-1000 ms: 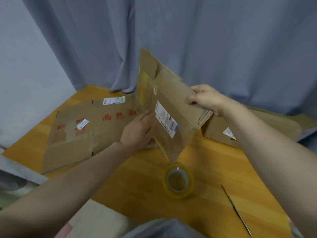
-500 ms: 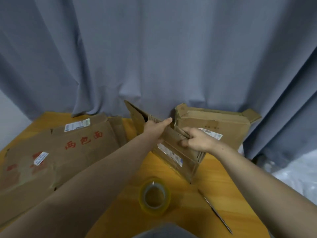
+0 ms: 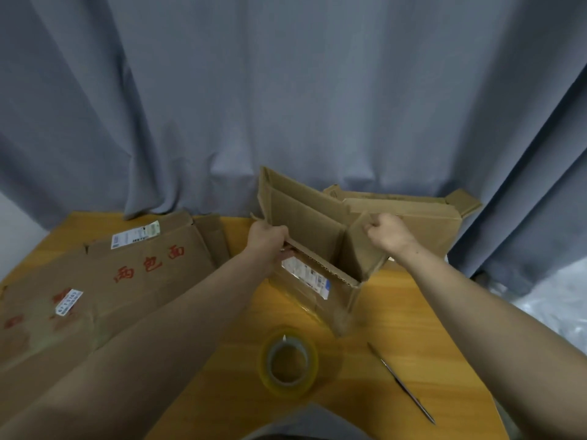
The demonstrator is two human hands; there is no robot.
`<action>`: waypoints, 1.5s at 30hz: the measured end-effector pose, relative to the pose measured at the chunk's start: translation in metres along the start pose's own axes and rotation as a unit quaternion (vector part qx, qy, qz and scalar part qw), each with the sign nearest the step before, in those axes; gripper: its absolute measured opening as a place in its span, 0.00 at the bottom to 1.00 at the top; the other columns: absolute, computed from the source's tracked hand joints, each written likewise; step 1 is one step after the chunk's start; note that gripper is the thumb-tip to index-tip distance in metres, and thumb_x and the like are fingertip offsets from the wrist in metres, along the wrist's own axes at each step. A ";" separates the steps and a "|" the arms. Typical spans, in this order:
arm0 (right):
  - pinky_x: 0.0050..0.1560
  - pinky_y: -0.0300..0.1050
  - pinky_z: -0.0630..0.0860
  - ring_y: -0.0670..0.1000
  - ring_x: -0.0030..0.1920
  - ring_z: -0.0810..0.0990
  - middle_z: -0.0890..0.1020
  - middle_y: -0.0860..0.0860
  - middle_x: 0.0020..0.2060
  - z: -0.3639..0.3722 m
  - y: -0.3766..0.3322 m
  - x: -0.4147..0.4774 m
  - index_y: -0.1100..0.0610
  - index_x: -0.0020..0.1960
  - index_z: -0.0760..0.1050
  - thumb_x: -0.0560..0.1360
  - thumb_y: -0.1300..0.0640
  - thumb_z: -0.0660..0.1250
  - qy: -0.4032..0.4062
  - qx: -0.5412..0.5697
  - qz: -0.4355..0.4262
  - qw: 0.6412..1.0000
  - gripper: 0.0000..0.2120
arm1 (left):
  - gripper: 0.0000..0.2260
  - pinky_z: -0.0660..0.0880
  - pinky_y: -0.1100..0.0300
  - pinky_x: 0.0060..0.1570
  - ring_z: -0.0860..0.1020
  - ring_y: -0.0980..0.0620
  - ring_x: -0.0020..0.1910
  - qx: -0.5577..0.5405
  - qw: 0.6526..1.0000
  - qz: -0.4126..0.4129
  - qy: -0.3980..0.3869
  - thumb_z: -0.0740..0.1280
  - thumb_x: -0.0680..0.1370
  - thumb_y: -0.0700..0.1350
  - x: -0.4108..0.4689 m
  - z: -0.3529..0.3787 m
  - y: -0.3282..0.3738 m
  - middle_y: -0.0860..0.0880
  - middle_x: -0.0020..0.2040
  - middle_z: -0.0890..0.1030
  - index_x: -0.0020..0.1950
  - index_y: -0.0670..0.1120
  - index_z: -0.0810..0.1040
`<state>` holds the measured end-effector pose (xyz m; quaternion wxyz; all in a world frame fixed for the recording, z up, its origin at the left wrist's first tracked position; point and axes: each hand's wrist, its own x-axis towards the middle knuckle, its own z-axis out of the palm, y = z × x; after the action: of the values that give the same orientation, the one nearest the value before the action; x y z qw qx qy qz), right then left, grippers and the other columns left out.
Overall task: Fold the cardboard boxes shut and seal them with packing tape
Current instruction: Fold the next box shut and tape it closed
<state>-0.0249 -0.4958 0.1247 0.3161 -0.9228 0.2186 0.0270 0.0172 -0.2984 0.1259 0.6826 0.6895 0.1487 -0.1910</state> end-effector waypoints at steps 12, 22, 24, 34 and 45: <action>0.27 0.42 0.70 0.55 0.28 0.78 0.75 0.56 0.28 -0.008 -0.001 0.007 0.61 0.33 0.69 0.76 0.66 0.55 0.049 0.073 0.078 0.993 0.13 | 0.03 0.80 0.50 0.51 0.79 0.48 0.41 0.008 0.998 0.028 0.055 0.66 0.76 0.35 0.010 -0.022 -0.012 0.41 0.46 0.78 0.48 0.36 0.74; 0.48 0.48 0.74 0.62 0.49 0.79 0.79 0.60 0.46 0.006 0.002 0.022 0.63 0.48 0.75 0.77 0.58 0.59 0.050 -0.002 0.036 0.998 0.09 | 0.49 0.40 0.43 0.74 0.37 0.40 0.76 0.380 0.897 0.195 0.117 0.70 0.73 0.56 0.027 -0.026 -0.004 0.39 0.76 0.36 0.77 0.46 0.36; 0.50 0.48 0.73 0.61 0.56 0.76 0.78 0.61 0.56 0.008 0.003 0.022 0.61 0.60 0.73 0.76 0.59 0.60 0.065 -0.055 0.019 0.996 0.13 | 0.49 0.41 0.43 0.74 0.40 0.41 0.76 0.377 0.902 0.186 0.097 0.70 0.73 0.54 0.035 -0.029 0.004 0.40 0.77 0.39 0.77 0.46 0.35; 0.73 0.47 0.55 0.54 0.75 0.56 0.57 0.49 0.76 0.004 -0.009 0.046 0.44 0.74 0.62 0.82 0.54 0.53 -0.001 -0.287 -0.214 0.934 0.21 | 0.39 0.43 0.43 0.74 0.45 0.43 0.77 0.471 0.858 0.197 0.052 0.65 0.76 0.56 0.051 -0.033 0.012 0.43 0.78 0.46 0.78 0.45 0.47; 0.73 0.51 0.45 0.50 0.67 0.69 0.77 0.48 0.63 -0.006 -0.025 0.086 0.50 0.58 0.79 0.81 0.60 0.53 0.027 -0.204 -0.068 0.976 0.17 | 0.26 0.34 0.43 0.72 0.58 0.53 0.75 0.545 0.782 0.297 0.051 0.62 0.78 0.53 0.047 -0.046 0.011 0.48 0.75 0.62 0.74 0.44 0.64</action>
<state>0.0625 -0.5153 0.1274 0.1169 -0.9809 0.1537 0.0249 0.0664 -0.2553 0.1139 0.2072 0.9654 -0.1579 0.0070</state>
